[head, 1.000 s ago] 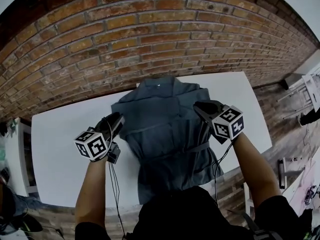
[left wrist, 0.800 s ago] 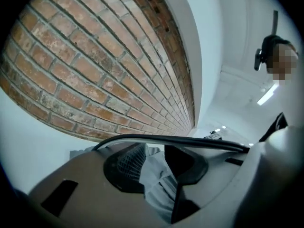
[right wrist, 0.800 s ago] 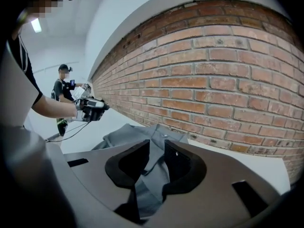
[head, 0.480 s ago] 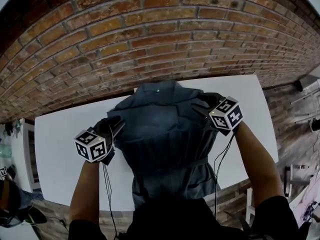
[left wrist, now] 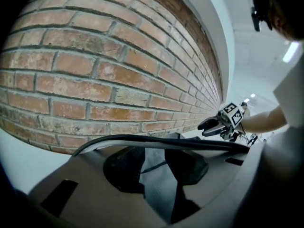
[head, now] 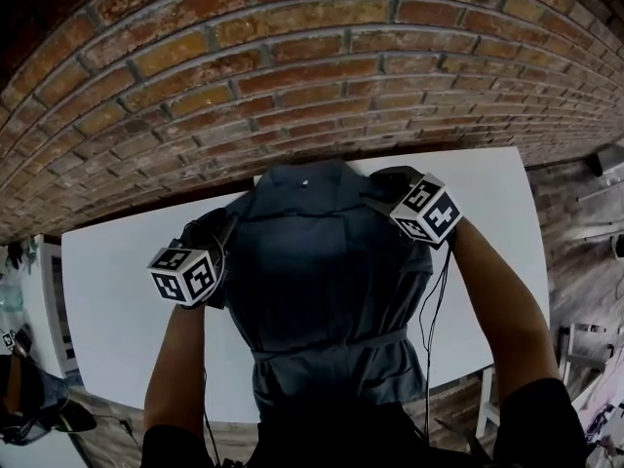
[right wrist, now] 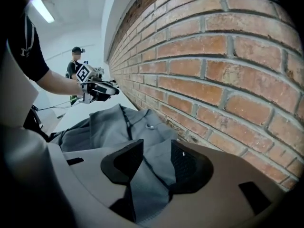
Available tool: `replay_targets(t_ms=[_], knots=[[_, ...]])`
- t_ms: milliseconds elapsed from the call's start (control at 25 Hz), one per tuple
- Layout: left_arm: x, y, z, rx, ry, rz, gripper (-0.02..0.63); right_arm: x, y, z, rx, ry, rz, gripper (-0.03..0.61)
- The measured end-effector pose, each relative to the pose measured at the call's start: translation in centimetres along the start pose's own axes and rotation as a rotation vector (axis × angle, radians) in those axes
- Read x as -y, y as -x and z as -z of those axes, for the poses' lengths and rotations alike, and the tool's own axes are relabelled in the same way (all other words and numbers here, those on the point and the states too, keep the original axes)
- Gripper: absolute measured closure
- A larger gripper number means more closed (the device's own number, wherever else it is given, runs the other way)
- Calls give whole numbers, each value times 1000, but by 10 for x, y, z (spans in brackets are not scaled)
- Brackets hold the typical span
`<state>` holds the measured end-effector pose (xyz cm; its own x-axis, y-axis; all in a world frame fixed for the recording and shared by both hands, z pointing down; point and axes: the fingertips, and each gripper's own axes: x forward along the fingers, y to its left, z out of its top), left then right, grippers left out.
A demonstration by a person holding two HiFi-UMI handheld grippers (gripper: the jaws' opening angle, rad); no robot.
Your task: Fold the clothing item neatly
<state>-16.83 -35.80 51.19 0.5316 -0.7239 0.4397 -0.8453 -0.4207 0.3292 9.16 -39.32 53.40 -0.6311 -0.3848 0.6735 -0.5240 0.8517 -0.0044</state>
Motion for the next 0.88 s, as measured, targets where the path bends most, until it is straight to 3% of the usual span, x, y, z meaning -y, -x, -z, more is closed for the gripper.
replay_targets(t_ms=[280,440,880], knots=[[1,-52,10,-182,-186,72,488,17,-34,11,-79,-53,-90,410],[-11,-81,23,-279,-257,67,488,26,-50,13,-116,-75,-124,400],[-31,-118,52,-422,-235,38,488,19,-82,29,-221,-92,-204,399]])
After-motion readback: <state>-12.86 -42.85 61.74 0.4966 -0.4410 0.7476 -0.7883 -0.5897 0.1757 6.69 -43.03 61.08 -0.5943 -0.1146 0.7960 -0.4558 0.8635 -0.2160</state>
